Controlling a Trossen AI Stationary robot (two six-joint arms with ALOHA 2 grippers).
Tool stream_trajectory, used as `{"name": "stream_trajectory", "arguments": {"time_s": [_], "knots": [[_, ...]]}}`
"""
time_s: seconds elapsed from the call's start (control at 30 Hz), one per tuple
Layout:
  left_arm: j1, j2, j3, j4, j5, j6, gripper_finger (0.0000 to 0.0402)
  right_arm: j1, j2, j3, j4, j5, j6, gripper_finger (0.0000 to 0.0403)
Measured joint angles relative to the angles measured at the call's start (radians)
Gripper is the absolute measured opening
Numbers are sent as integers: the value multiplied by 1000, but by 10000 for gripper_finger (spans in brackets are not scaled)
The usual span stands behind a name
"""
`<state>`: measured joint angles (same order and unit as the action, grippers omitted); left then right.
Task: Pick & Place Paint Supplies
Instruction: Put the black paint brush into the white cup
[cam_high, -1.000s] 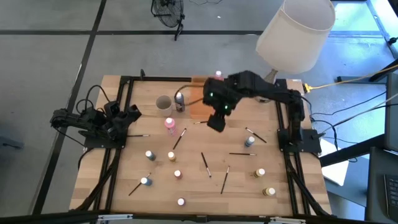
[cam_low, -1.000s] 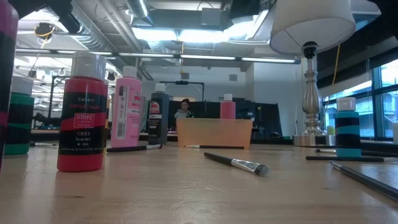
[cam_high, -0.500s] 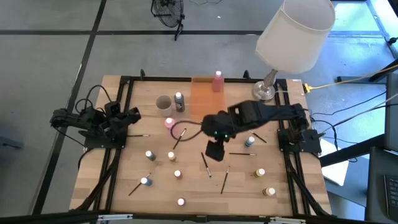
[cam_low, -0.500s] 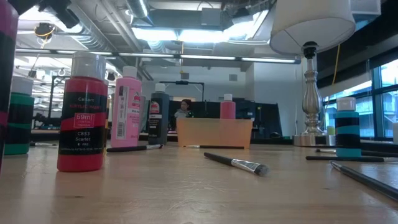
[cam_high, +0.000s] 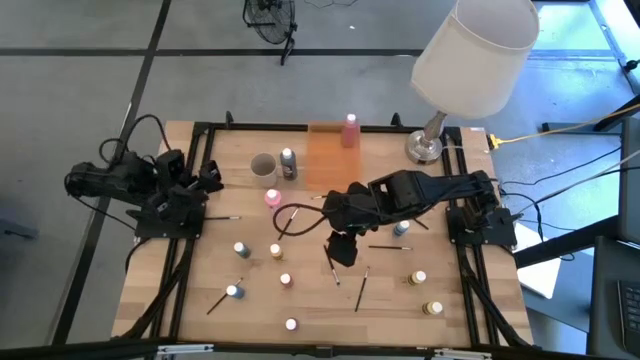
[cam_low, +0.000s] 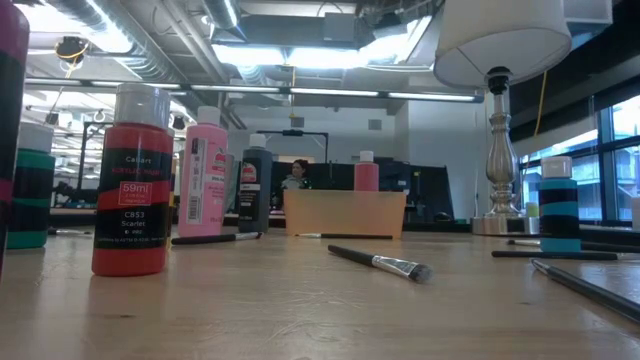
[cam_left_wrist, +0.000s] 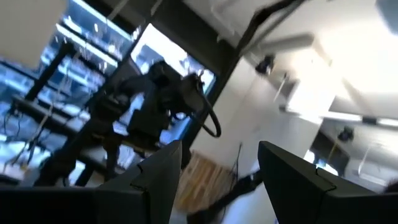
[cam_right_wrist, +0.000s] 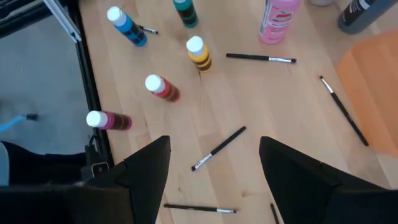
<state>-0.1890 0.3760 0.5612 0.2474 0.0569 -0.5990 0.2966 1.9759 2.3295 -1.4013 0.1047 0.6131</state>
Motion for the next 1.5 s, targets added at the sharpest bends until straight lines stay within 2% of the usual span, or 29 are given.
{"name": "stream_trajectory", "arguments": {"time_s": [0.2,0.43,0.57,0.77,0.97,1.1,1.2,1.3,1.4,1.5], "knots": [[0,120,103,-41,79,19,210,11,0,0,-13,-2,-32,251],[0,185,146,-42,84,36,210,49,0,0,-115,-15,-123,251],[-1,210,146,-42,44,36,210,93,0,0,-174,-12,-111,251],[-39,257,146,-34,-54,21,210,164,-1,-7,-170,-33,22,251],[-117,310,147,124,-75,30,210,222,-1,-8,-170,-73,34,251],[-149,325,147,147,-75,64,210,271,-1,-8,-170,-83,19,251],[-159,325,147,147,-117,66,210,300,-1,-8,-170,-68,68,252],[-164,322,147,146,-174,64,210,326,-1,-8,-170,10,159,252],[-164,316,147,147,-216,63,210,340,-1,-8,-170,79,316,252],[-164,308,147,147,-211,63,210,342,8,-8,-170,101,471,252]]}}
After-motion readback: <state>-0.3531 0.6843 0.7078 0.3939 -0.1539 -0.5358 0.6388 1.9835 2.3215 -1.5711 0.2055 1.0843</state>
